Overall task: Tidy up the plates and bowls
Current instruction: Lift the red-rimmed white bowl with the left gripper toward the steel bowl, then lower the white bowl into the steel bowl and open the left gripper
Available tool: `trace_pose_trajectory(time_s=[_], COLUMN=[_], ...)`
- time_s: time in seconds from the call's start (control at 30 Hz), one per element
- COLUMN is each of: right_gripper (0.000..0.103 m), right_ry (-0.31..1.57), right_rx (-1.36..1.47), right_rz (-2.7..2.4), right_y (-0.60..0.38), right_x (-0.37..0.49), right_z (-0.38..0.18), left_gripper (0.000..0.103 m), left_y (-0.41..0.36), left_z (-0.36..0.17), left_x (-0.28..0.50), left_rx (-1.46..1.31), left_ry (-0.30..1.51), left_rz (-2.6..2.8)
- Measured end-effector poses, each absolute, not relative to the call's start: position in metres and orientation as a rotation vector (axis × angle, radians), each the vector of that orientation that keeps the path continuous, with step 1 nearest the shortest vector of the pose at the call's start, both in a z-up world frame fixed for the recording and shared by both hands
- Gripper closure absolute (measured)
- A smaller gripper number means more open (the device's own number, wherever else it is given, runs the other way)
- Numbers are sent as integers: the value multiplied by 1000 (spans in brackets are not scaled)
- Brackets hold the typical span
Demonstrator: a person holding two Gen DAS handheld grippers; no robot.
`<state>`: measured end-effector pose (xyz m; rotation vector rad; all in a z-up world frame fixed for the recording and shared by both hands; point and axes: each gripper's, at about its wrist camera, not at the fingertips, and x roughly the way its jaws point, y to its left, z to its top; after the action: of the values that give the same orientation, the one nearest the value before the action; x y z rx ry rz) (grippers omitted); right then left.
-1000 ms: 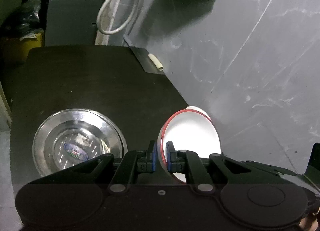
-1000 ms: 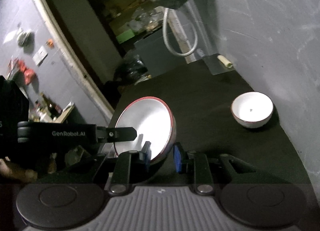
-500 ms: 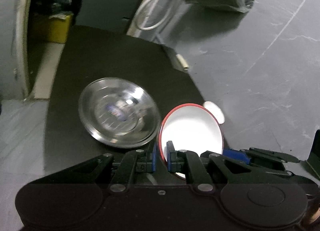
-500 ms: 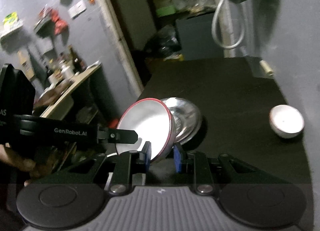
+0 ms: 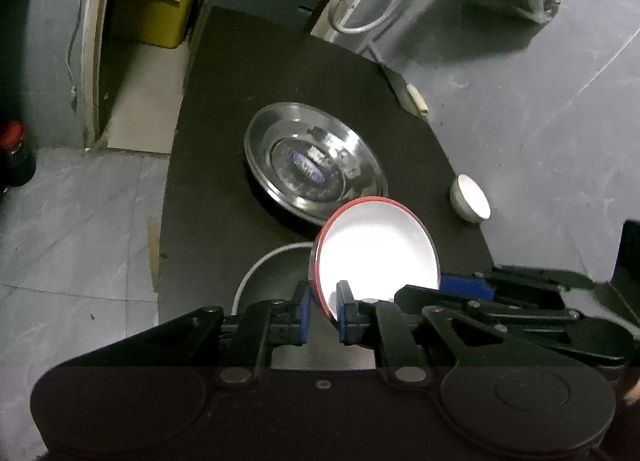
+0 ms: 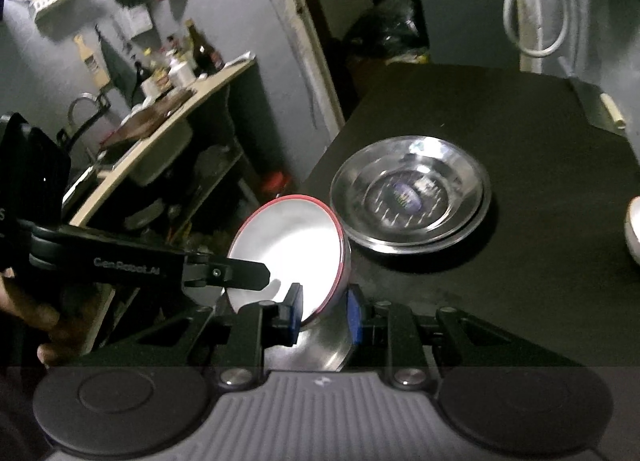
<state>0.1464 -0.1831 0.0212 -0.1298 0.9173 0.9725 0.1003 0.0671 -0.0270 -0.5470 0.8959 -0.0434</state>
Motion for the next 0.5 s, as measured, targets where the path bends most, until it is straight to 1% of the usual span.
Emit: trace_pose_trajectory(time_s=[0.5], right_gripper=[77], right_ry=[1011], right_rx=[-257], right_rz=[992], right_y=[-161], right_x=[143], right_z=[6], left_gripper=[85], left_y=[71], left_z=[-45], left_x=[95], left_rx=[-560], left_ry=[1008], left_rz=[-61])
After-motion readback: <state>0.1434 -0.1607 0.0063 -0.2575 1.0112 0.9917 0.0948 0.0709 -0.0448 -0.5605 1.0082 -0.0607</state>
